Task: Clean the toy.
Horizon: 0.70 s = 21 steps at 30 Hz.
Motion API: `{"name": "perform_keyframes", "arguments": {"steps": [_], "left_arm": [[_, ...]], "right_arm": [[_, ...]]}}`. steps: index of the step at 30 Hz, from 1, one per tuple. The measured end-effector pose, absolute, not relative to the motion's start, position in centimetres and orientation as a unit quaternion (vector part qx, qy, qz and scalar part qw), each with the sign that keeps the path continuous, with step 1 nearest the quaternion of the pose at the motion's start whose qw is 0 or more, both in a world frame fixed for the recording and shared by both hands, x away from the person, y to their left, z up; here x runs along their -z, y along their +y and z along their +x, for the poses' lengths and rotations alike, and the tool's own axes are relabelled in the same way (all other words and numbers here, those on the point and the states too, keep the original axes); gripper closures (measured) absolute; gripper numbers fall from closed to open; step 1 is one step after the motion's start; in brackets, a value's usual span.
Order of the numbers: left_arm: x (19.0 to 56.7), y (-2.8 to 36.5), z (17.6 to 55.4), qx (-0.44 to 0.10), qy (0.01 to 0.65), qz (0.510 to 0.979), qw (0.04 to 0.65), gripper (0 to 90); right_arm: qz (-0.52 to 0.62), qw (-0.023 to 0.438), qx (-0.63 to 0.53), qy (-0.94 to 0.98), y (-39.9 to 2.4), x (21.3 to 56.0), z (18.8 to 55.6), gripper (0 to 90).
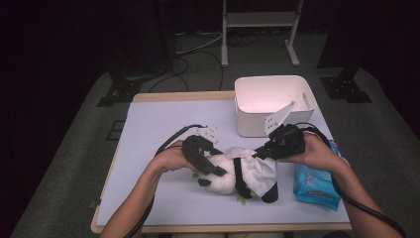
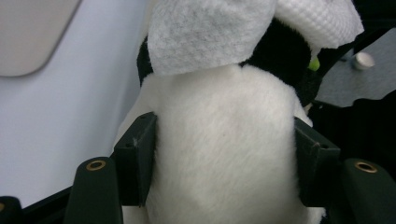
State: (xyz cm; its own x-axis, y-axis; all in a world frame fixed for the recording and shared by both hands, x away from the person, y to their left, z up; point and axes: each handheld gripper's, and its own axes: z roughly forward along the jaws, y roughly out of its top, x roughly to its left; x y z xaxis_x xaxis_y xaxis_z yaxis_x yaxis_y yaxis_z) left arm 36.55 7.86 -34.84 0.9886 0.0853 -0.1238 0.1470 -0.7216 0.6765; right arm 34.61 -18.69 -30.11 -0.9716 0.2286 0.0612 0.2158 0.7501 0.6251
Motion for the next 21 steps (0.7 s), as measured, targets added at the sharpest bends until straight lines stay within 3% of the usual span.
{"name": "perform_keyframes", "arguments": {"steps": [6, 12, 21], "left_arm": [[34.0, 8.5, 36.9, 0.009, 0.050, 0.927, 0.373, 34.8], [34.6, 8.8, 37.0, 0.020, 0.052, 0.926, 0.374, 34.0], [36.0, 8.6, 36.8, 0.060, 0.054, 0.929, 0.362, 16.9]], "right_arm": [[0.128, 0.011, -0.339, 0.932, -18.8, 29.9, 35.2, 83.6], [0.136, 0.008, -0.338, 0.931, -19.4, 30.2, 35.2, 83.7], [0.128, -0.008, -0.325, 0.937, -19.1, 31.4, 34.6, 83.8]]}}
